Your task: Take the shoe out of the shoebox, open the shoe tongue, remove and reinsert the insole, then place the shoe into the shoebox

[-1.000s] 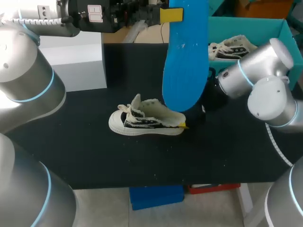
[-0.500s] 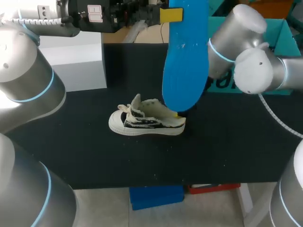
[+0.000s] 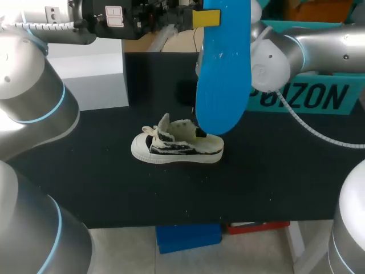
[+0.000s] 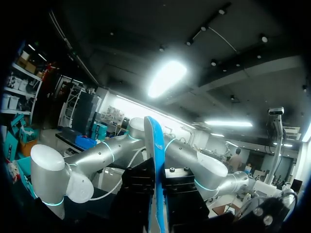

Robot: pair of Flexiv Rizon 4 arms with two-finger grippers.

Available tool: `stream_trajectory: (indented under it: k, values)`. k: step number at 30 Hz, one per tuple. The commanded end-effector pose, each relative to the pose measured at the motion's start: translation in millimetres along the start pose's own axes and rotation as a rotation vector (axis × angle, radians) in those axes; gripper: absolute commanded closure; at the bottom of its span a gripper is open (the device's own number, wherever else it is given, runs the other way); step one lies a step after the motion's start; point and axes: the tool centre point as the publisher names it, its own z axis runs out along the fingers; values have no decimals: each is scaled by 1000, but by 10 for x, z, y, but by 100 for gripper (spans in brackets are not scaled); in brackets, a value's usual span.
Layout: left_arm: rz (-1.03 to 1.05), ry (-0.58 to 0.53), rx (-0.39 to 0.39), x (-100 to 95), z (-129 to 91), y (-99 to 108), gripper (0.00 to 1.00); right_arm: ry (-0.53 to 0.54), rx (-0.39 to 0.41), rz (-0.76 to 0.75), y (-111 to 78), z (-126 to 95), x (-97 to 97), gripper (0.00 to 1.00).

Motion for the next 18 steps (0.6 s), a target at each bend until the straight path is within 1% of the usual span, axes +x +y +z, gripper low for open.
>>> stream_trajectory:
  k: [1, 11, 14, 15, 16, 17, 18]
  values:
    - [-1, -4, -2, 4, 10, 1, 100, 3, 251, -2, 104, 63, -56, 0]
    - [-1, -4, -2, 4, 10, 1, 100, 7, 223, -16, 260, 157, -106, 0]
    - [-1, -4, -2, 4, 10, 1, 100, 7, 211, -15, 288, 186, -121, 11]
    - [-1, -4, -2, 4, 10, 1, 100, 7, 207, -14, 299, 195, -127, 12]
    - [-1, -4, -2, 4, 10, 1, 100, 7, 205, -14, 310, 204, -131, 16]
    - [-1, -4, -2, 4, 10, 1, 100, 7, 202, -14, 326, 213, -135, 19]
    - [-1, -4, -2, 4, 10, 1, 100, 7, 198, -13, 336, 218, -138, 19]
